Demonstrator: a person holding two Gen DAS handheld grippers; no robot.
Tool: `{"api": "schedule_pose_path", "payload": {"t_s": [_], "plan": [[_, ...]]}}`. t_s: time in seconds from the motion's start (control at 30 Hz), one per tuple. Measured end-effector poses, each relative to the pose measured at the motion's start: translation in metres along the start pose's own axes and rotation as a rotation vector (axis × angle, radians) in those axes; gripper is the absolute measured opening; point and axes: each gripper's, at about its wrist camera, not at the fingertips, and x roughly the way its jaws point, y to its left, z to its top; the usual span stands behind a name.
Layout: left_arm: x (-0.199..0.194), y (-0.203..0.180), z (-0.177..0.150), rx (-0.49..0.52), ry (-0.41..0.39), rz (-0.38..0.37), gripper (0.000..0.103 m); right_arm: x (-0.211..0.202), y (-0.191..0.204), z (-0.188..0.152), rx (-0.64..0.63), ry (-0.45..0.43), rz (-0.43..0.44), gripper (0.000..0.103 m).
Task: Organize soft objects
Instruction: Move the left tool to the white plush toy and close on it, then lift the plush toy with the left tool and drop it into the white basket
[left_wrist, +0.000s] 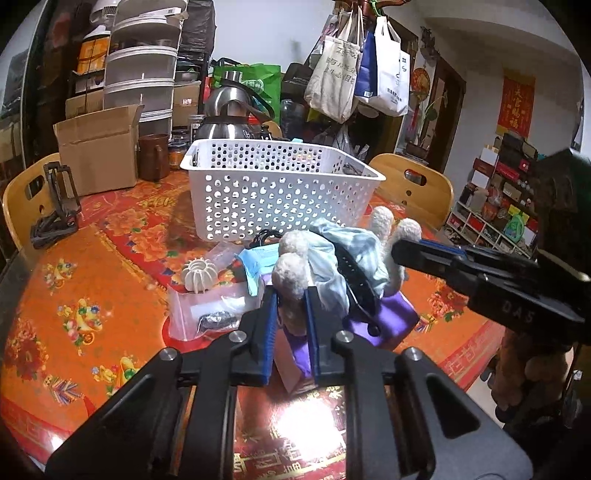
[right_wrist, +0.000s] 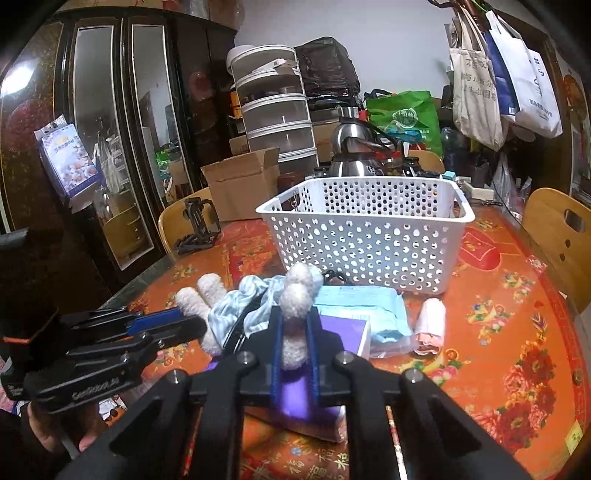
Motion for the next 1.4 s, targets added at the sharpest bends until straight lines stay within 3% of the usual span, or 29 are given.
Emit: {"api": "schedule_pose_path", "payload": {"t_s": [0.87, 1.17, 1.4], "plan": [[0.019, 0.005, 0.054, 0.016, -0.008, -0.107, 0.009, 0.004, -0.015, 0.031, -0.015, -0.034, -0.003, 0.01], [0.022, 0.012, 0.126, 0.036, -0.075, -0.127, 0.009, 0.003, -0.019, 0.088, -0.07, -0.088, -0.01, 0.01], [0.059, 0.026, 0.19, 0.042, -0.085, -0.113, 0.009, 0.029, -0.035, 0.145, -0.074, -0.099, -0.041, 0.01]]}}
